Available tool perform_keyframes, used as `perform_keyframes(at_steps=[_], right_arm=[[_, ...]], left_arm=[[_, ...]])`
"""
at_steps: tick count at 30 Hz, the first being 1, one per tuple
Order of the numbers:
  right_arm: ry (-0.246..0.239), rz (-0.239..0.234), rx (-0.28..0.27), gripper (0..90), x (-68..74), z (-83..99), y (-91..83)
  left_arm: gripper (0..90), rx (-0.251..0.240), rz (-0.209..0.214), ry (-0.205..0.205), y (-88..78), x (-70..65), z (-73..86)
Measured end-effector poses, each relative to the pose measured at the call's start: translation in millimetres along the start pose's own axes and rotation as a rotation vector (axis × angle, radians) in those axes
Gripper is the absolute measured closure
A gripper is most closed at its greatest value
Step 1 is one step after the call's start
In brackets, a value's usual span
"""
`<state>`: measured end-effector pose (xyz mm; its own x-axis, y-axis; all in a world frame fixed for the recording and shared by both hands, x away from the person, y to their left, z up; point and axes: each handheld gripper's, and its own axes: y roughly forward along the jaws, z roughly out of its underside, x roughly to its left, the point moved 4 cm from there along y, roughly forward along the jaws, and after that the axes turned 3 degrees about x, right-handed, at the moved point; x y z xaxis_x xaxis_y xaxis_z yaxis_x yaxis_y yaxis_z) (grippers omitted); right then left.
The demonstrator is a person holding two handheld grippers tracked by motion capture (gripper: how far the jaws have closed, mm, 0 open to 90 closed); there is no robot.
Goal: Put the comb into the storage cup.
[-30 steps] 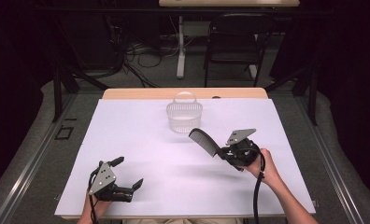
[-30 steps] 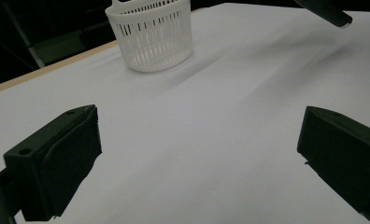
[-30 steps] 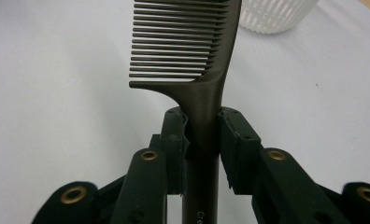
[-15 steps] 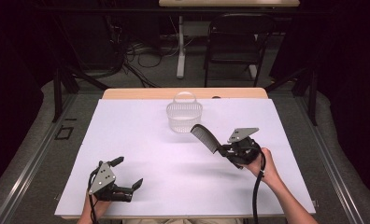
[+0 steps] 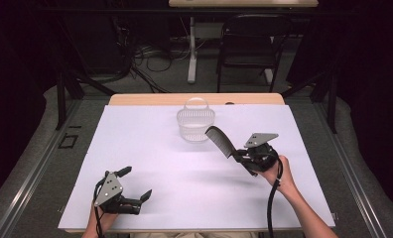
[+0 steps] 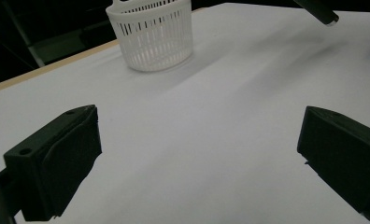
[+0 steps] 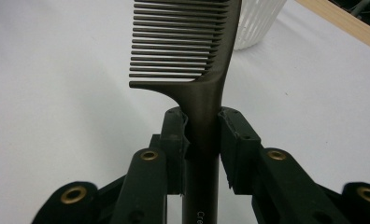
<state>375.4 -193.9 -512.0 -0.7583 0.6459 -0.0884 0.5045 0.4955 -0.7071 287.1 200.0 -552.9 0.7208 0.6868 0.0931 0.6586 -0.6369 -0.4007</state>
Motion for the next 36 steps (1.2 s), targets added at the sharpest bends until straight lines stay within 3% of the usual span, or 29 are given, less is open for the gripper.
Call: perform_keyframes(at_steps=[36], right_arm=[[-0.012, 0.050, -0.033, 72.5, -15.6, -15.1, 5.5]], left_arm=[[0.0, -0.003, -0.005, -0.007, 0.5, 1.7, 0.3]])
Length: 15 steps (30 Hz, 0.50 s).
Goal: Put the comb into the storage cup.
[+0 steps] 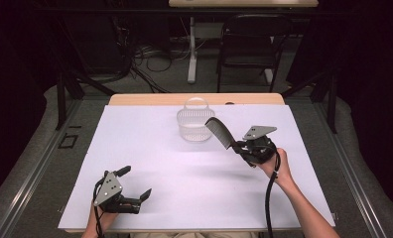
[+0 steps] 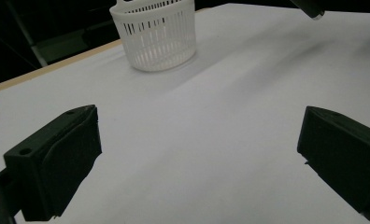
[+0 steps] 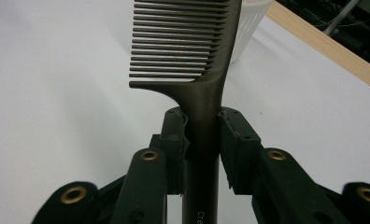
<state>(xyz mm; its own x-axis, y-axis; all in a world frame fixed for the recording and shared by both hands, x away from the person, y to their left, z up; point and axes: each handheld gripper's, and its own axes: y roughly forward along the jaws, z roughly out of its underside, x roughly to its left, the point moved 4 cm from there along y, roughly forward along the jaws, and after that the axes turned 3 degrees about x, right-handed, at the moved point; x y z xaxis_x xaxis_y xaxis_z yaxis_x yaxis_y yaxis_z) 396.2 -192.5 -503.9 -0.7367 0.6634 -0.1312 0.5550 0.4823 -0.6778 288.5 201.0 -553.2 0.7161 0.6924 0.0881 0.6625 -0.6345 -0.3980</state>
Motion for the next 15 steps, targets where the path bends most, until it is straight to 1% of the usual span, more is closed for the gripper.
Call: perform_keyframes(at_steps=[3, 7, 10, 11, 15], right_arm=[[0.002, 0.002, -0.001, 72.4, -1.2, -1.7, -1.3], [0.000, 0.005, -0.013, 72.5, -2.8, -5.6, -3.9], [-0.002, 0.007, -0.012, 72.5, -3.1, -8.5, -4.8], [-0.009, 0.008, -0.013, 72.5, -3.4, -9.4, -4.8], [-0.012, 0.013, -0.009, 72.5, -4.0, -12.5, -5.1]], left_arm=[[0.0, 0.000, 0.000, 0.006, -0.1, -0.1, -0.3], [0.0, -0.001, 0.001, 0.000, 0.6, -0.4, -0.5], [0.0, 0.000, 0.000, 0.005, 0.2, -1.0, -0.6], [0.0, -0.001, -0.002, 0.007, -0.1, -0.9, -0.6], [0.0, -0.002, -0.002, -0.003, 0.2, 0.5, -0.3]])
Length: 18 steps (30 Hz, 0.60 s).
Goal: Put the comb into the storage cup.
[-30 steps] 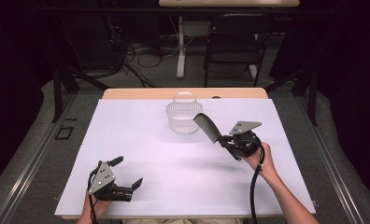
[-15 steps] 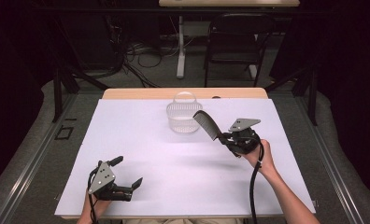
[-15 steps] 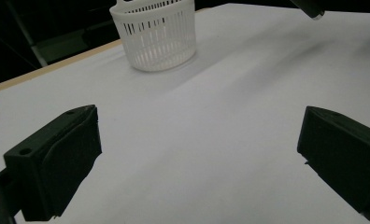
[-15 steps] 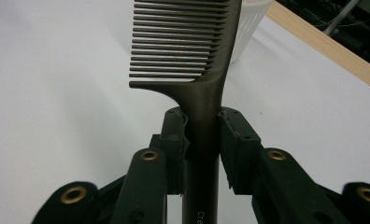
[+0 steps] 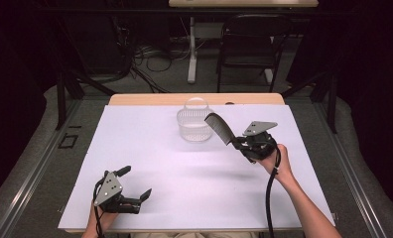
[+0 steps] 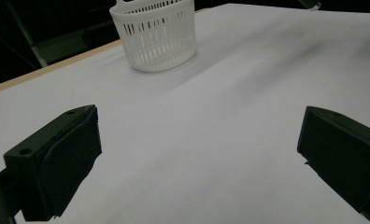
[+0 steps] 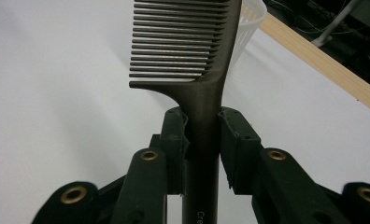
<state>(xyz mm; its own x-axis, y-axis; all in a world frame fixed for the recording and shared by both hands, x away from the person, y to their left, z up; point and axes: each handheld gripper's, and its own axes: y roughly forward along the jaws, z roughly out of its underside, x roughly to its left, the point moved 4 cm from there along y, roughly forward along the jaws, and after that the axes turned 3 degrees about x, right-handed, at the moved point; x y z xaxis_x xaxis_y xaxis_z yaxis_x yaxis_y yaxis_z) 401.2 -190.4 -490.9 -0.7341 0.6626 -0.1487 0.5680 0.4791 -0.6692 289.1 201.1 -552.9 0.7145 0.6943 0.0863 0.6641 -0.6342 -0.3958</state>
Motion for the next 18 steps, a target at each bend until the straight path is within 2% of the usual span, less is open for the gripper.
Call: perform_keyframes(at_steps=[18], right_arm=[[-0.009, 0.015, -0.009, 72.5, -9.4, -11.1, -1.7]], left_arm=[[0.0, 0.002, 0.006, 0.008, 2.0, -0.8, -1.1]])
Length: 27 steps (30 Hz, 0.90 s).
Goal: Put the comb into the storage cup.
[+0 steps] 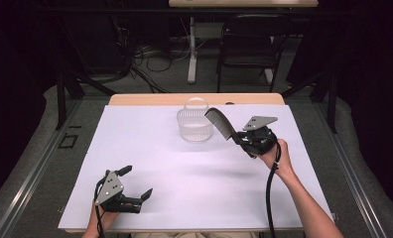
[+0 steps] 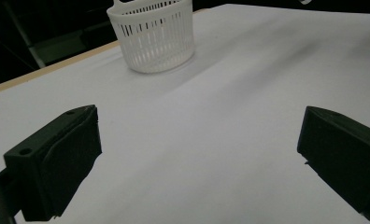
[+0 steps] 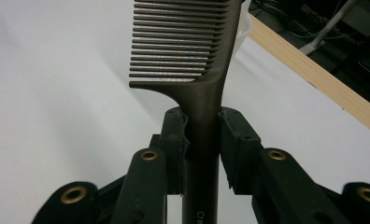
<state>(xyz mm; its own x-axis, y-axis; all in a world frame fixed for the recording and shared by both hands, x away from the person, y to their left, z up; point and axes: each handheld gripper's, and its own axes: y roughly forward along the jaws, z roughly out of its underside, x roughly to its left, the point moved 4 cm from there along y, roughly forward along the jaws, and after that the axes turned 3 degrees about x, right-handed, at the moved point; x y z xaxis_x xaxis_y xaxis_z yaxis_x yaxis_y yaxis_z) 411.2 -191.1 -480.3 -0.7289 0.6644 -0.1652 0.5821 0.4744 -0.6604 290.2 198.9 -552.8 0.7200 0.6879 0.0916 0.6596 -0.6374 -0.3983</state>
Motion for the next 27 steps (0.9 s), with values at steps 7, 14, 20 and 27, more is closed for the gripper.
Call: perform_keyframes(at_steps=[7, 14, 20, 27], right_arm=[[0.001, -0.001, -0.005, 72.5, -2.1, -4.7, 2.0], [-0.004, 0.008, -0.006, 72.5, -5.6, -10.2, 4.3], [-0.010, 0.013, -0.016, 72.5, -7.1, -15.6, 4.8], [-0.017, 0.014, -0.014, 72.5, -9.9, -18.7, 9.2]], left_arm=[[0.0, -0.001, 0.001, 0.000, 0.0, -0.3, -0.1], [0.0, -0.002, 0.003, 0.001, 0.0, 0.0, -0.1], [0.0, -0.001, 0.008, 0.002, 0.8, -0.4, -0.3], [0.0, -0.005, 0.008, -0.002, 1.3, 0.4, -0.3]])
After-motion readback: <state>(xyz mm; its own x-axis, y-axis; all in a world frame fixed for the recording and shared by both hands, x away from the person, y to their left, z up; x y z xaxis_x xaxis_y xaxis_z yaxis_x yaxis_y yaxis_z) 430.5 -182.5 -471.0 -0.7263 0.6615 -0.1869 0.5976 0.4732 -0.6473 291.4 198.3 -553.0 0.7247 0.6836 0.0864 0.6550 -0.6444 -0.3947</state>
